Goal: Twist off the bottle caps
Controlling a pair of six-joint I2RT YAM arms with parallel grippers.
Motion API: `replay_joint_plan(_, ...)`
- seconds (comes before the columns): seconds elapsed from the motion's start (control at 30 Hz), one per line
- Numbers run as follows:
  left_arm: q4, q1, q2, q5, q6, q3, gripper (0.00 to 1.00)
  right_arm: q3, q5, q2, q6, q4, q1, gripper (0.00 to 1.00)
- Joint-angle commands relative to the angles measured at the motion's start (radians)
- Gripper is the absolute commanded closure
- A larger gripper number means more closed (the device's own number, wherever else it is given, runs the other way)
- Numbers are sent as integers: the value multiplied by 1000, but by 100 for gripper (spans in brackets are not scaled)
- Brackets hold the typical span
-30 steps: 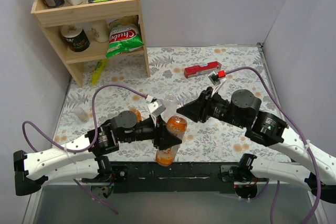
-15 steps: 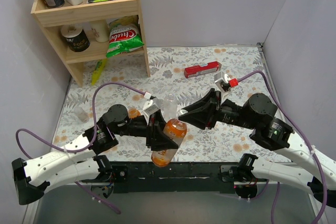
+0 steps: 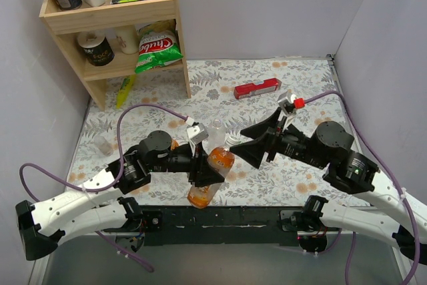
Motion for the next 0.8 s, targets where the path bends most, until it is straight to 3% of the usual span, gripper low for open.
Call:
replay_joint_plan(0.0, -86, 7, 7, -118, 47, 53, 85, 47, 257, -35, 102, -99, 5, 14)
replay_joint_plan(0.1, -98, 7, 24, -142, 50, 65, 85, 96, 316, 20, 186, -240, 5, 21)
replay_joint_plan(0.2, -101, 7, 38, -159, 50, 73, 85, 131, 304, 83, 240, -278, 5, 25)
replay_joint_plan(0.77, -153, 6, 58, -245, 64, 87, 85, 143, 242, 179, 331, -196, 5, 32)
